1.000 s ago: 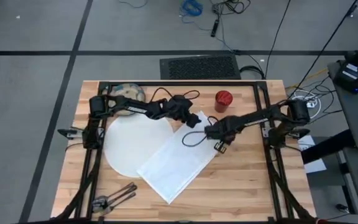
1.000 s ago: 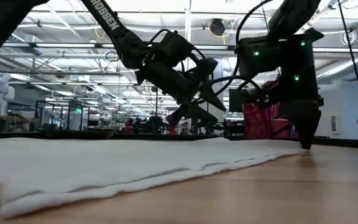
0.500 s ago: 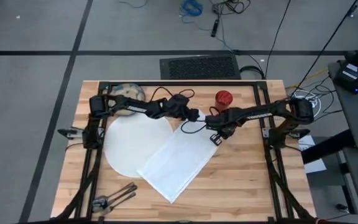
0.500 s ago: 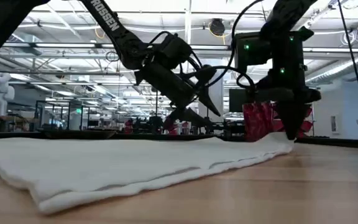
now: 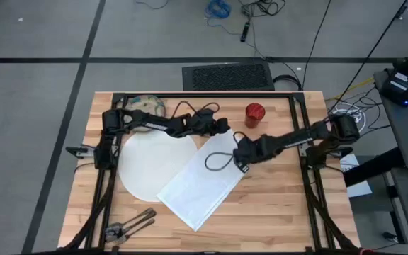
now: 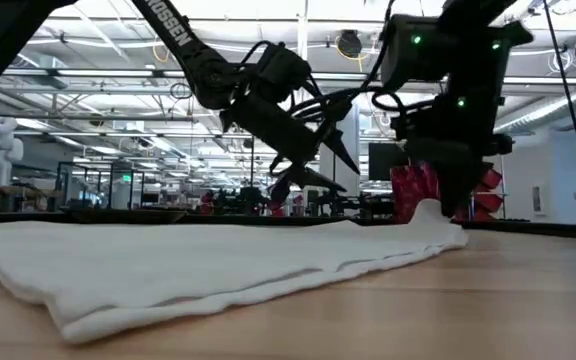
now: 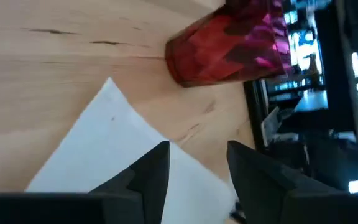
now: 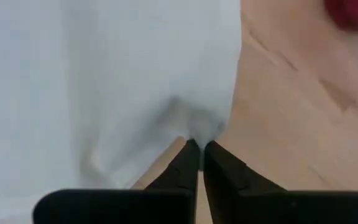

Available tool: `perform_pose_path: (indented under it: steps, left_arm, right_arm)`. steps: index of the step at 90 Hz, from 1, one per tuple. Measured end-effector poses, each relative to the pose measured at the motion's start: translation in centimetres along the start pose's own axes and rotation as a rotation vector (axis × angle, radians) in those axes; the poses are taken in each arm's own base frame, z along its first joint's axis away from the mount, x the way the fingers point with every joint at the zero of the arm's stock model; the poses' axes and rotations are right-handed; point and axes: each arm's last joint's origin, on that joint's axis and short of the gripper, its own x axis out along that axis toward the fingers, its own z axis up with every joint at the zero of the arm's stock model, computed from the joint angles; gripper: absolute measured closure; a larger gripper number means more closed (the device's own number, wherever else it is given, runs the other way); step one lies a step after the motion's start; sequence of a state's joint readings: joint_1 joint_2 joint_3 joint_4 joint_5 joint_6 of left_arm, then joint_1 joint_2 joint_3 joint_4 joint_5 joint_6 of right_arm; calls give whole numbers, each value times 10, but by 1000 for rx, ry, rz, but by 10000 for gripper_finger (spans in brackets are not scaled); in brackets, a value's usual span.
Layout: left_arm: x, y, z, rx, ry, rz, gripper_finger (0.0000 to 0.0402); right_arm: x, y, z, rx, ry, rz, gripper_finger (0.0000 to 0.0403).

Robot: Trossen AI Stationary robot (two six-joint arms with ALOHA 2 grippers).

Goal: Set table place
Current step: Fold the white napkin

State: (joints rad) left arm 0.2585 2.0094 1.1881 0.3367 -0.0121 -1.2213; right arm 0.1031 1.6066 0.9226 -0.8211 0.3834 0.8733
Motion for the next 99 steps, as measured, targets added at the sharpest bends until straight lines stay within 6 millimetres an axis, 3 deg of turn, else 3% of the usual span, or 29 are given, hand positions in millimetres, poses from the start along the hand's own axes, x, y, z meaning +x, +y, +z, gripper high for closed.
perform_pose_path:
  steps: [25, 42, 64, 89, 99]
  left_arm:
    - [0, -3, -10, 3, 38, -12, 254]
    - [14, 5, -17, -20, 145, -18, 254]
    - [32, 11, -25, -17, 211, -15, 254]
    - [32, 10, -25, -14, 207, -20, 254]
    - [32, 10, -24, -11, 206, -18, 254]
  right_arm:
    - [-14, 24, -14, -229, -218, -11, 403]
    - [-20, 37, -17, -327, -317, 31, 403]
    - [-25, 44, -23, -451, -328, 77, 403]
    - [-28, 50, -29, -556, -343, 100, 403]
    - [-29, 47, -21, -557, -338, 84, 403]
